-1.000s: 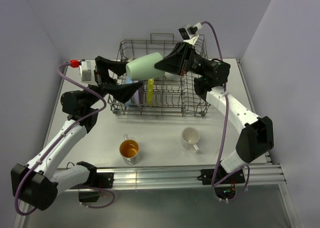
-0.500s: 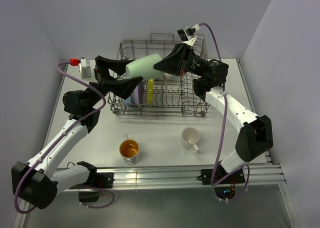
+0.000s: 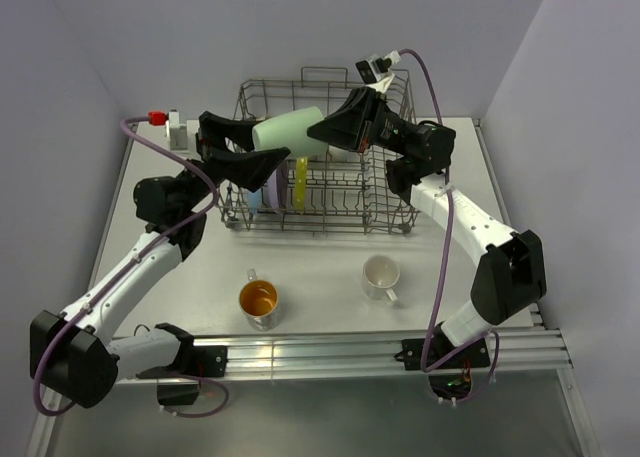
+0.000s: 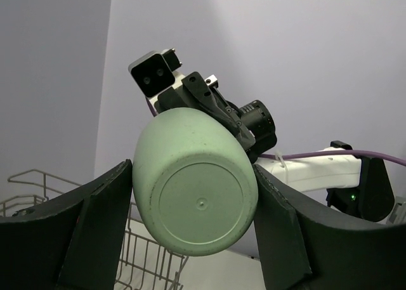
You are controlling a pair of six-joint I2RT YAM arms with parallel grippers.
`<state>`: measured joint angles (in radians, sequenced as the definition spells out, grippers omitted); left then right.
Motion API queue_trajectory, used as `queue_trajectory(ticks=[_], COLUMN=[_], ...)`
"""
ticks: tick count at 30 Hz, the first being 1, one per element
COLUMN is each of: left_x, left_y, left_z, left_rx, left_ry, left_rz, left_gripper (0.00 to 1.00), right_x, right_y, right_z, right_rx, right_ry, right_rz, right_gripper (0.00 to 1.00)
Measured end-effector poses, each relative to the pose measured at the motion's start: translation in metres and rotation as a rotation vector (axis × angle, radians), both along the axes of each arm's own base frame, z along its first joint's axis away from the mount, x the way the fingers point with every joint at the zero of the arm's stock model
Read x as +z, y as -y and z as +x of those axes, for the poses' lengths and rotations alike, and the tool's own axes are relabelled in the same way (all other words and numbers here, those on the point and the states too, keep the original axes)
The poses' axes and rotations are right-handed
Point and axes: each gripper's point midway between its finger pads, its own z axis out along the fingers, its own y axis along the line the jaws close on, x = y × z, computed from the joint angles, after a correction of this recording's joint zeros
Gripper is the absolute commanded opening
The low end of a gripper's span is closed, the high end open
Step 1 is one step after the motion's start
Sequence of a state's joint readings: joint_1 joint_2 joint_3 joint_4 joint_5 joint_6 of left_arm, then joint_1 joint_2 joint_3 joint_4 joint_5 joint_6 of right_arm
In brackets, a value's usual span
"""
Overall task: Load the mixed dishes into the dish rack
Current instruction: Pass the cup from the right arm to the left
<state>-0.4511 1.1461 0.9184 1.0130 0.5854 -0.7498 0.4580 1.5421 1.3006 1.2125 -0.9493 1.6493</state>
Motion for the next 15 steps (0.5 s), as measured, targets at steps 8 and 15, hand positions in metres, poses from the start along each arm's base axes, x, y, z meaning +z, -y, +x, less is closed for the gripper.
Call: queue_trajectory(ticks=[8, 15], left_x=[0.0027, 0.0005], left_y=[0.0005, 0.0030], left_z=[0.0004, -0.0037], left_rx=[-0.009, -0.034], left_ry=[-0.001, -0.027], left_rz=[-0.009, 0.000], left_gripper=[0.00, 0.00], right_x=[0.0014, -0.0067], right_y=[0.0002, -0.0029], right_z=[0.0018, 0.0013], right_rx=[-0.008, 0.003], right_ry=[-0.006, -0.011], right_rz=[0.009, -0.014], right_gripper=[0.23, 0.69])
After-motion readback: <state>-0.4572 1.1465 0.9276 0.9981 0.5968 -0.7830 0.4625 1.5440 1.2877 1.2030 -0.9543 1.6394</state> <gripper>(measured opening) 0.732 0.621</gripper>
